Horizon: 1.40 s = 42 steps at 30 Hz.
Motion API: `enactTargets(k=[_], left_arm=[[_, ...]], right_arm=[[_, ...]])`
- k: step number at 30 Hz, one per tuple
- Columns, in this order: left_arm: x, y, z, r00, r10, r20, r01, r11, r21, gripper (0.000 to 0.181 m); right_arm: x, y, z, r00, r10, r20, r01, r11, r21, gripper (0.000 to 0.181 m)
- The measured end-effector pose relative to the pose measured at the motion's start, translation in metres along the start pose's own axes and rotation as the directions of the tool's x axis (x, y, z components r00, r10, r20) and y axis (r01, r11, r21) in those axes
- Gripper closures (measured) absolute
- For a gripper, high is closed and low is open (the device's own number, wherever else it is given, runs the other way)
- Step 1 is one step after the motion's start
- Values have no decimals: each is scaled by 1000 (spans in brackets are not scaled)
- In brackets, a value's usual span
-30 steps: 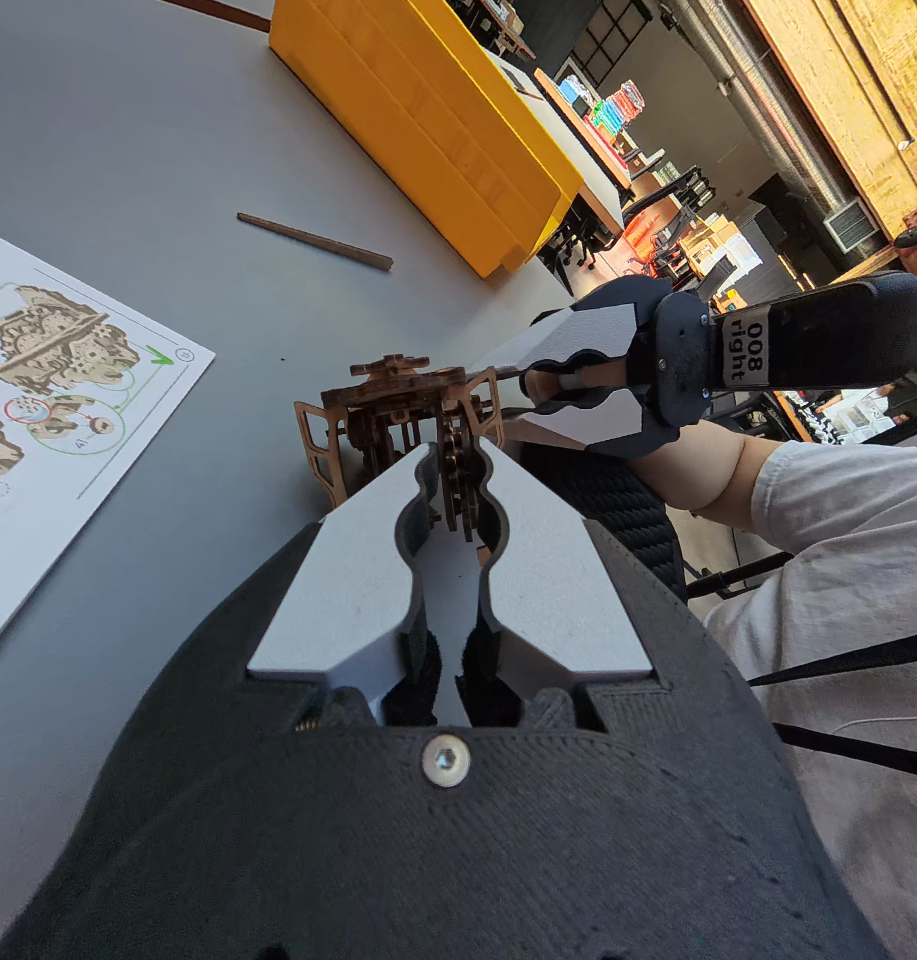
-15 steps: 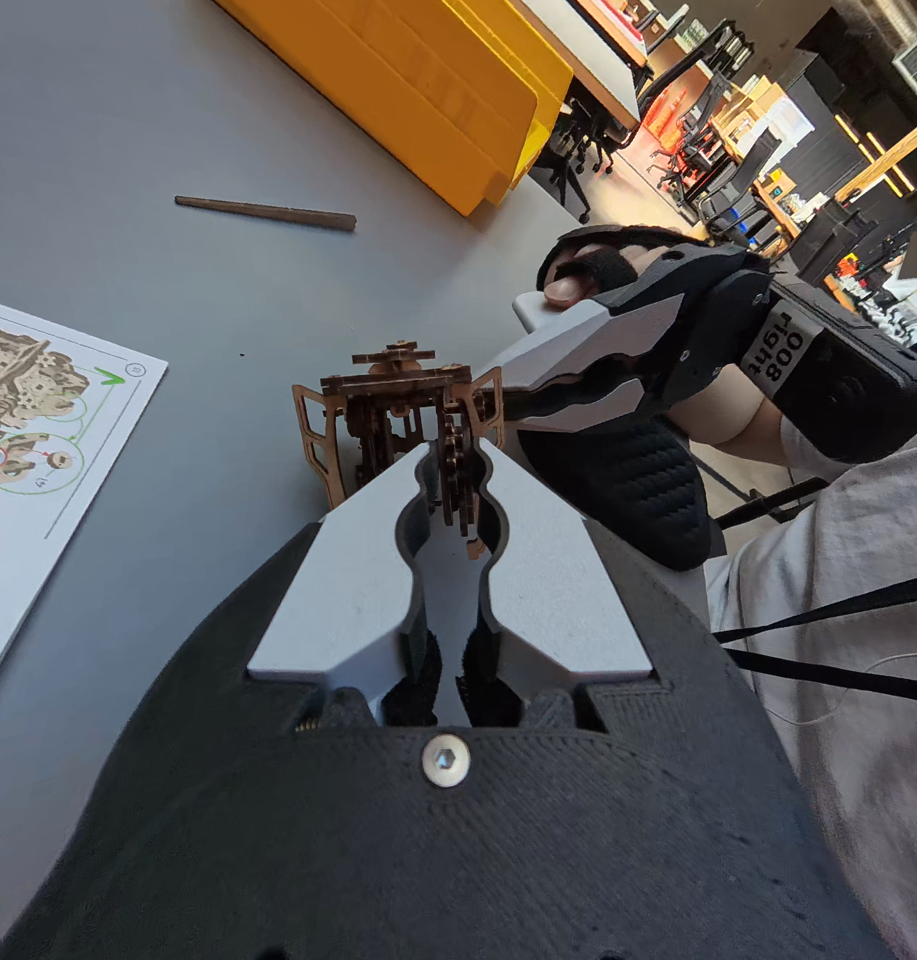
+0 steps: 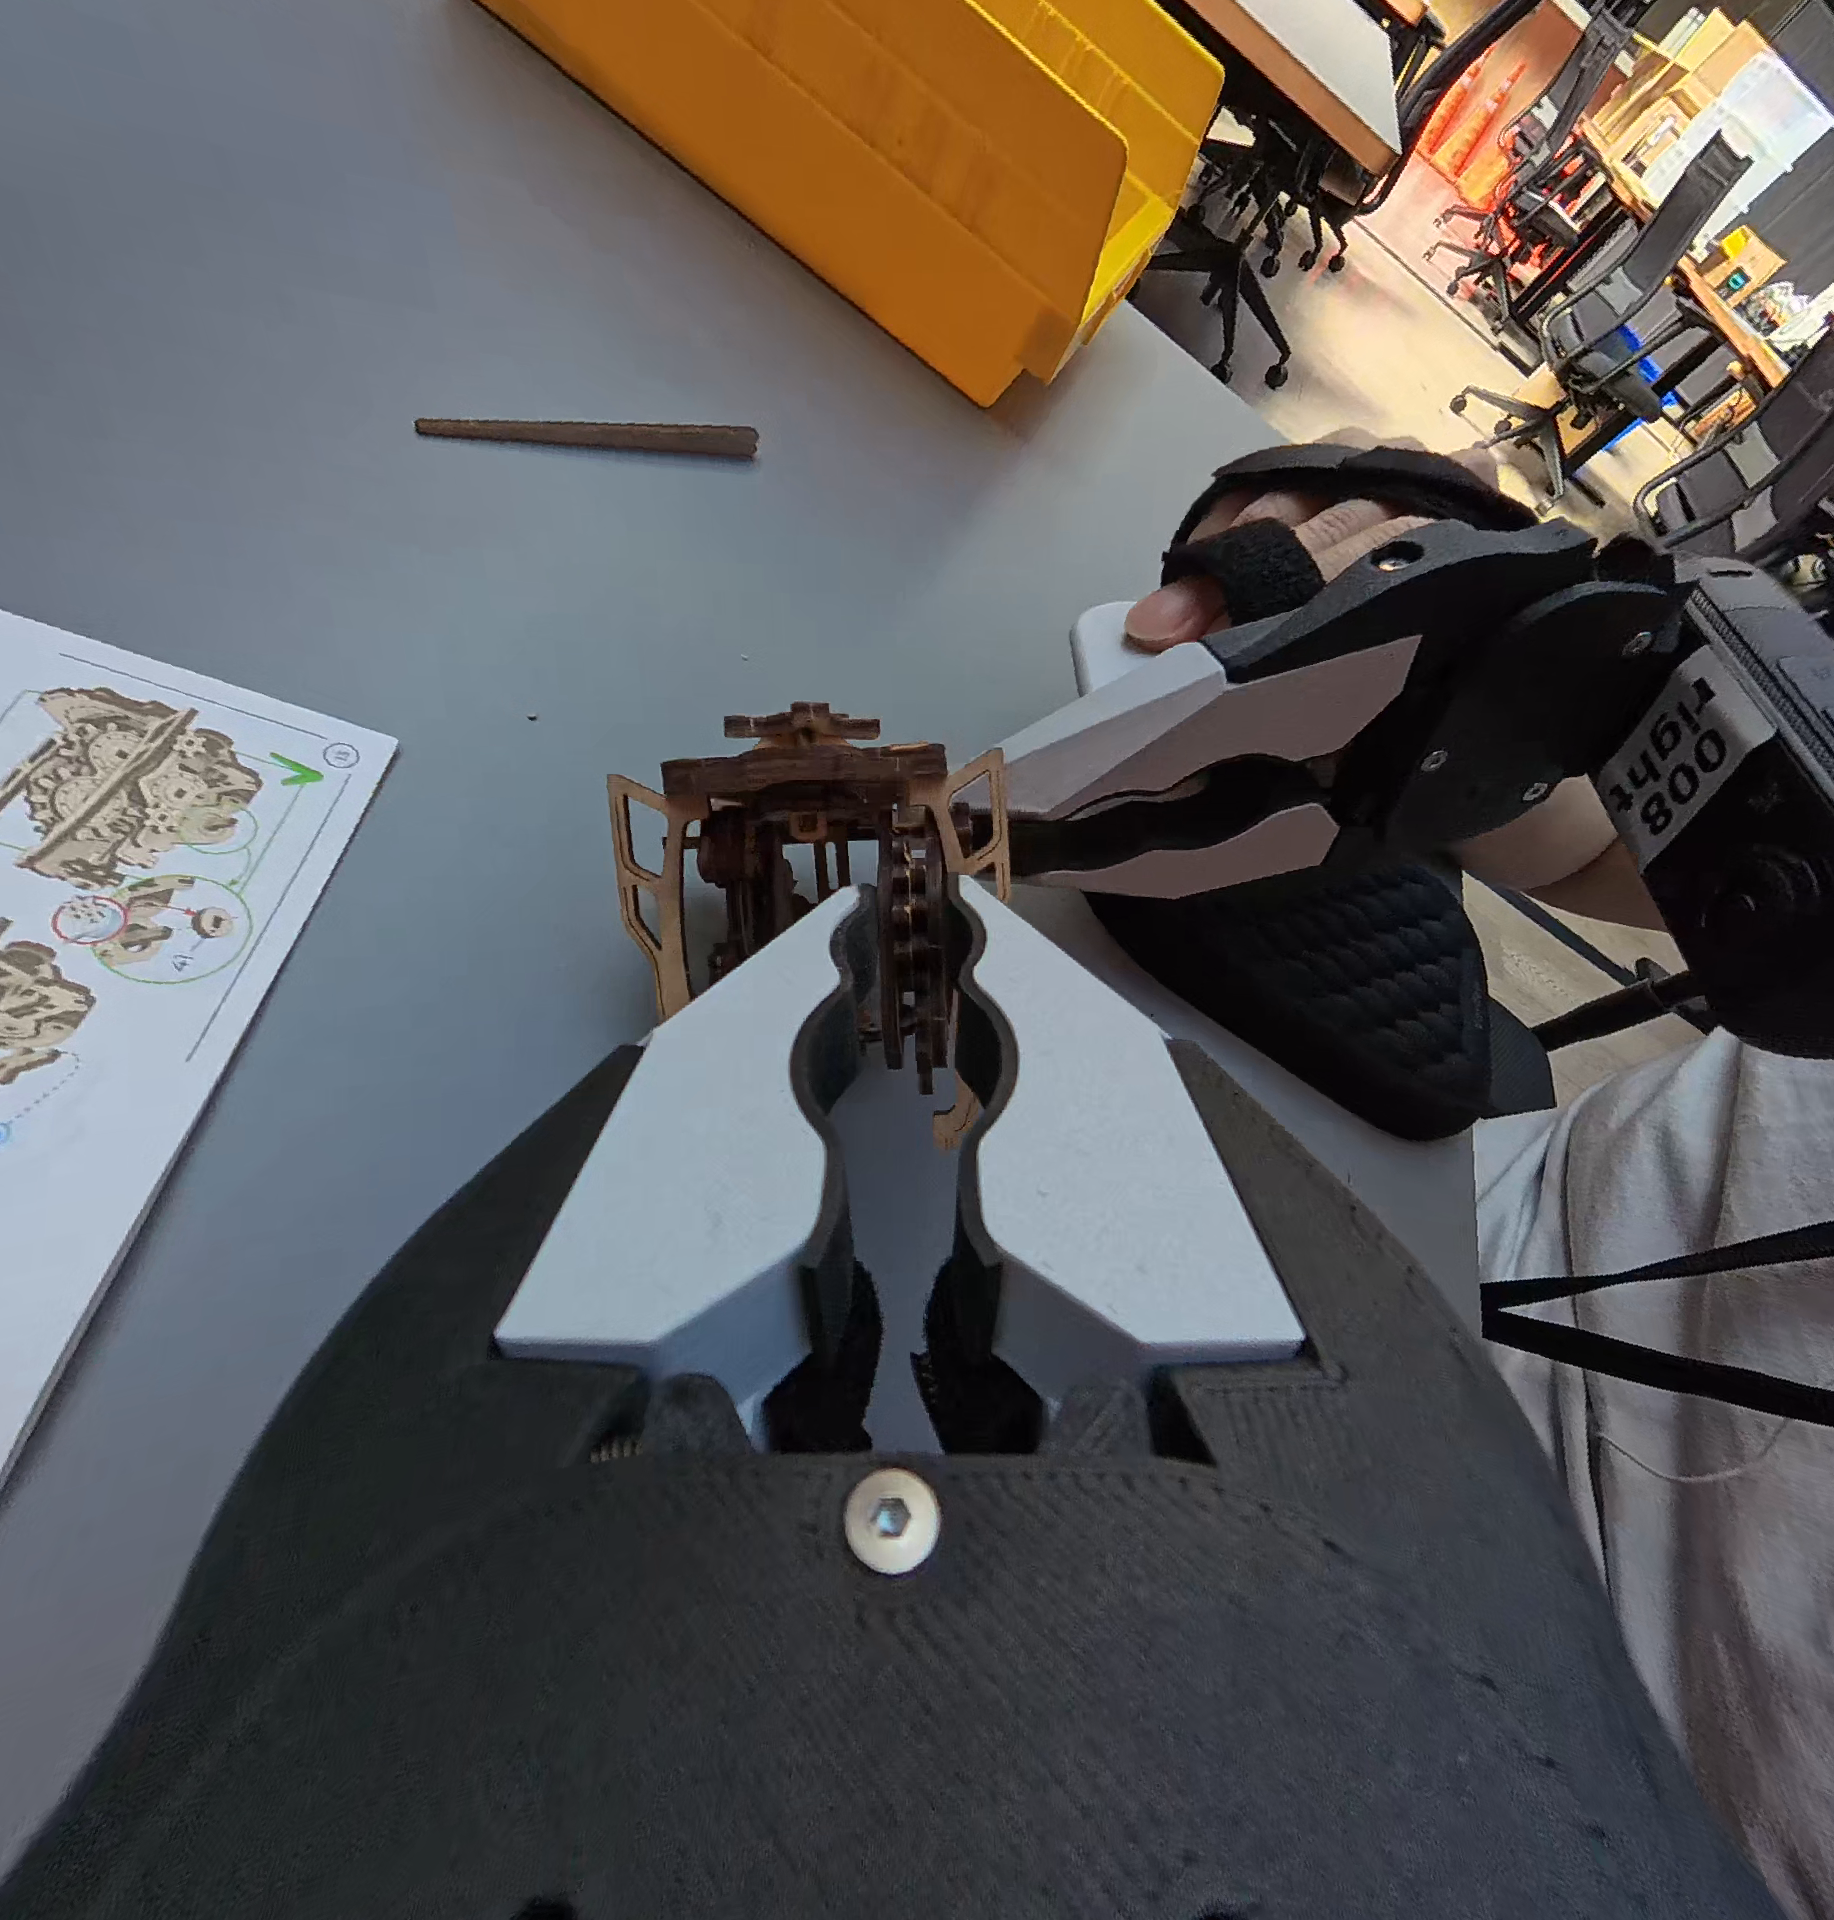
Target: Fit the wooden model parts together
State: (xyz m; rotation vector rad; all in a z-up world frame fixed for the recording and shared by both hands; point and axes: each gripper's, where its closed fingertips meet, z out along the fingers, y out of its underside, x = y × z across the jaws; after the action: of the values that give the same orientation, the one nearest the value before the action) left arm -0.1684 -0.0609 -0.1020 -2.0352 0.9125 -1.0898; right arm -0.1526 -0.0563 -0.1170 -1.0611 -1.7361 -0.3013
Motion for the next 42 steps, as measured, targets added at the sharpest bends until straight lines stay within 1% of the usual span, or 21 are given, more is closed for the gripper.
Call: enactTargets(k=[3, 6, 9, 11, 13, 15, 18, 19, 20, 22, 24, 26, 29, 30, 33, 34, 36, 39, 42], left_arm=[[-1, -2, -1, 1000, -1, 0, 1, 1000, 16, 171], [-3, -2, -2, 1000, -21, -14, 21, 1000, 22, 171], [-2, 2, -2, 999, -33, -41, 33, 999, 7, 171], [0, 4, -3, 996, -36, -76, 35, 999, -17, 171], [1, 6, -4, 991, -79, -112, 75, 997, -35, 171], [1, 8, -6, 980, -132, -147, 127, 991, -43, 171], [2, 6, -10, 949, -230, -218, 226, 973, -42, 171], [2, 6, -10, 939, -254, -232, 251, 967, -45, 171], [1, 6, -10, 935, -265, -234, 263, 964, -43, 171], [-1, 4, -9, 939, -260, -226, 261, 965, -24, 171], [1, 2, -8, 950, -228, -214, 231, 973, -15, 171], [4, 7, -7, 962, -182, -205, 176, 983, -46, 171], [7, 11, -8, 969, -134, -206, 118, 989, -86, 171], [7, 11, -9, 969, -131, -208, 114, 990, -88, 171], [8, 12, -10, 967, -141, -212, 121, 987, -102, 171], [7, 12, -9, 967, -143, -209, 125, 987, -97, 171], [6, 9, -8, 965, -148, -214, 135, 988, -77, 171], [3, 1, -10, 966, -134, -220, 134, 991, -16, 171], [1, 7, -13, 966, -132, -221, 126, 991, -38, 168]], right_arm=[[-1, -5, 3, 1000, 25, -18, -24, 999, 23, 171], [2, -5, 4, 995, 99, -20, -98, 994, 48, 172], [3, -5, 3, 984, 180, 9, -181, 980, 82, 173], [2, -8, 1, 985, 171, 30, -173, 978, 117, 173], [1, -11, -1, 988, 150, 25, -152, 976, 157, 173], [1, -13, 0, 986, 161, 31, -164, 973, 160, 173], [3, -18, -3, 994, 111, -8, -107, 975, 195, 172], [4, -19, -3, 995, 92, -28, -84, 975, 204, 171], [6, -17, -3, 994, 102, -35, -92, 975, 201, 171], [7, -16, -3, 989, 150, -10, -144, 968, 207, 172], [9, -15, -4, 986, 167, -9, -160, 960, 229, 172], [4, -17, -6, 979, 197, 49, -203, 942, 266, 173], [5, -18, -7, 960, 263, 94, -279, 915, 290, 173], [6, -20, -8, 963, 255, 89, -270, 915, 299, 173], [3, -22, -9, 989, 144, 32, -147, 937, 317, 173], [3, -21, -9, 991, 130, 15, -128, 942, 311, 173], [4, -20, -8, 988, 155, 27, -156, 940, 304, 173], [11, -15, -8, 978, 209, 18, -204, 932, 300, 173], [11, -8, -6, 974, 224, 23, -221, 931, 289, 173]])
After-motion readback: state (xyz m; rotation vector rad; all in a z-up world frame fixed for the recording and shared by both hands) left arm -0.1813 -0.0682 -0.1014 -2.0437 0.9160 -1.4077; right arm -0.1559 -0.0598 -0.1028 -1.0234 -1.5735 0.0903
